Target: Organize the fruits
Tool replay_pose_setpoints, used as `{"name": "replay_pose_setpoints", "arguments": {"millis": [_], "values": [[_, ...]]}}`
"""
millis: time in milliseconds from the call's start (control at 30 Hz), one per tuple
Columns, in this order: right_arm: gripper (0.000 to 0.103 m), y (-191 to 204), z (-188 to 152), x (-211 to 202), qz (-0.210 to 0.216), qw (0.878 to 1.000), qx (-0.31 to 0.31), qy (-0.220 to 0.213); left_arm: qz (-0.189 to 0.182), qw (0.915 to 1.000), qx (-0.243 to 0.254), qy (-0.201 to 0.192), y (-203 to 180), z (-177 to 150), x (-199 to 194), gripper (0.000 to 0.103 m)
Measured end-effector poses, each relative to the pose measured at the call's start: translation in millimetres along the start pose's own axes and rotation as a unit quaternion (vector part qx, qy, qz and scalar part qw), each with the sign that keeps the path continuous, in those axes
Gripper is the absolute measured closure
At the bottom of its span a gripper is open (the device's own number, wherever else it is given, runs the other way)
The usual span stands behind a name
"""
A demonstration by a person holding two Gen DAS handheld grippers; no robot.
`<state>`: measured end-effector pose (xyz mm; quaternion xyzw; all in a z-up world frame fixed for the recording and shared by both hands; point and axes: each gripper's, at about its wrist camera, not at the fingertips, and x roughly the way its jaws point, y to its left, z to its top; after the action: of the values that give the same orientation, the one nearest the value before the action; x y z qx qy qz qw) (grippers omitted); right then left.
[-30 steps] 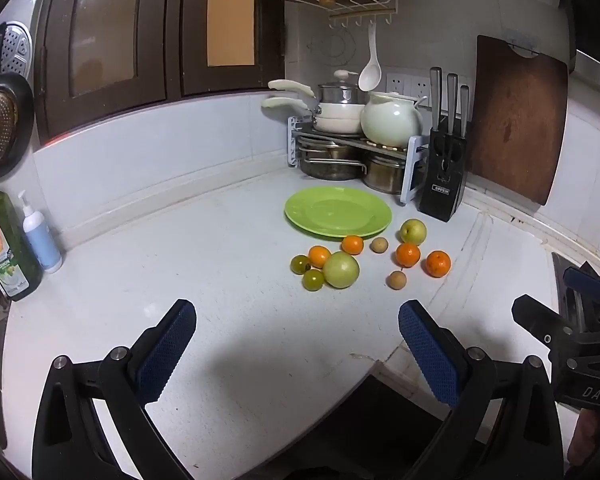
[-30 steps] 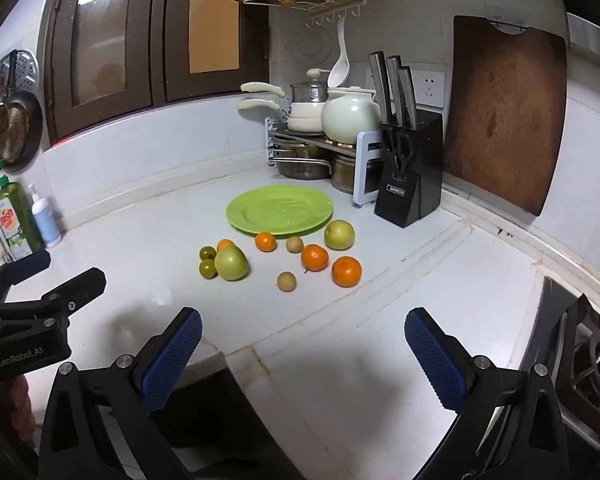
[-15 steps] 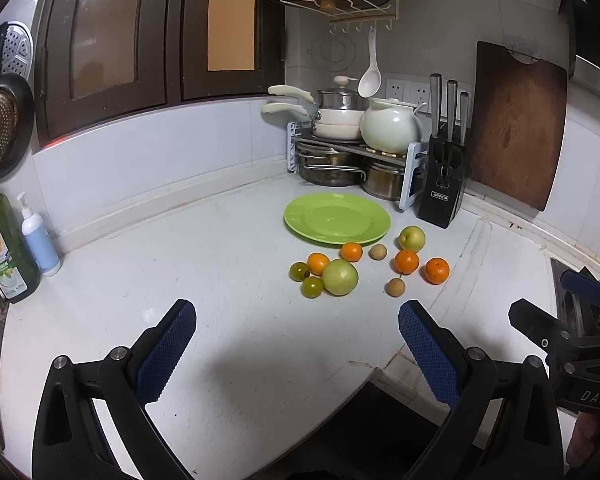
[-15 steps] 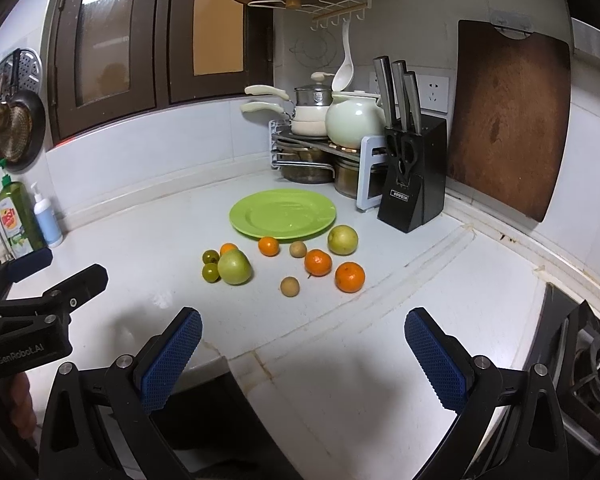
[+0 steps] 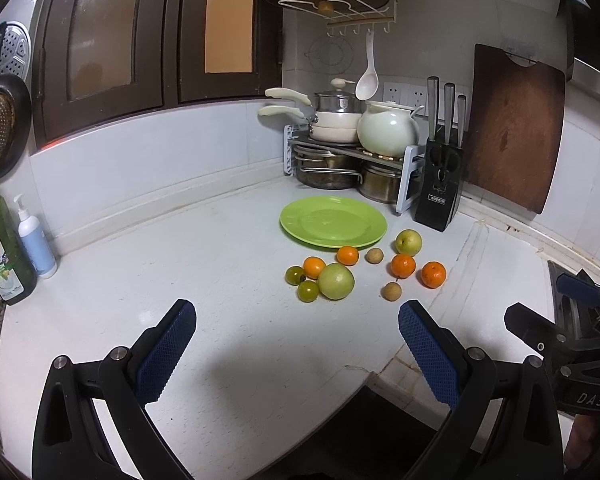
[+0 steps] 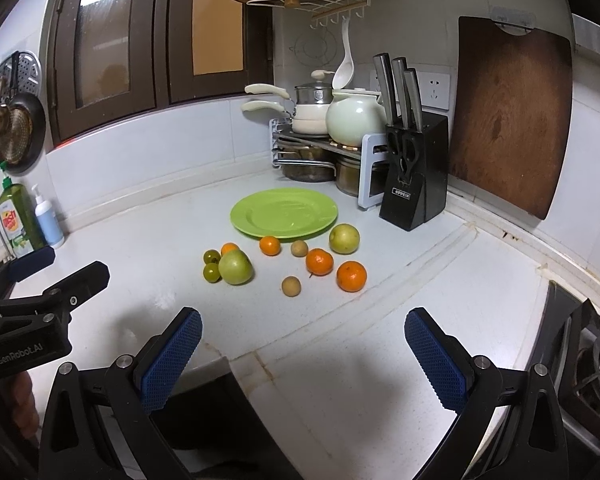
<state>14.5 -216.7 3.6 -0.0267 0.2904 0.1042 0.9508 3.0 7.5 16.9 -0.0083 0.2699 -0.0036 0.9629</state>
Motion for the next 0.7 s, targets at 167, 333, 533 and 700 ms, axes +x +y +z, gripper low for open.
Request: {"name": "replay_pose_setpoints", "arguments": {"millis": [167, 333, 533, 700], "values": [[0.001, -0.1, 0.2, 1.3, 0.001, 1.000, 0.000, -0.001, 0.002, 1.0000, 0.000, -0.001, -1.9, -0.4, 0.9, 0.000], [0.001, 0.1, 0.3, 1.6, 0.003, 1.000, 0.001, 0.000, 0.002, 1.0000, 0.000, -0.001, -0.5, -0.9, 0.6, 0.000], [0.001, 0.6, 1.7, 2.2, 0.004, 1.000, -0.001, 0.000, 0.003, 1.0000, -0.001, -0.003, -0.5, -0.5, 1.7, 0.000], [0.001, 1.1, 2.1, 2.4, 0.003, 1.000, -0.002, -0.001, 0.002, 1.0000, -0.001, -0.002, -1.2, -0.2, 2.4, 0.000]]}}
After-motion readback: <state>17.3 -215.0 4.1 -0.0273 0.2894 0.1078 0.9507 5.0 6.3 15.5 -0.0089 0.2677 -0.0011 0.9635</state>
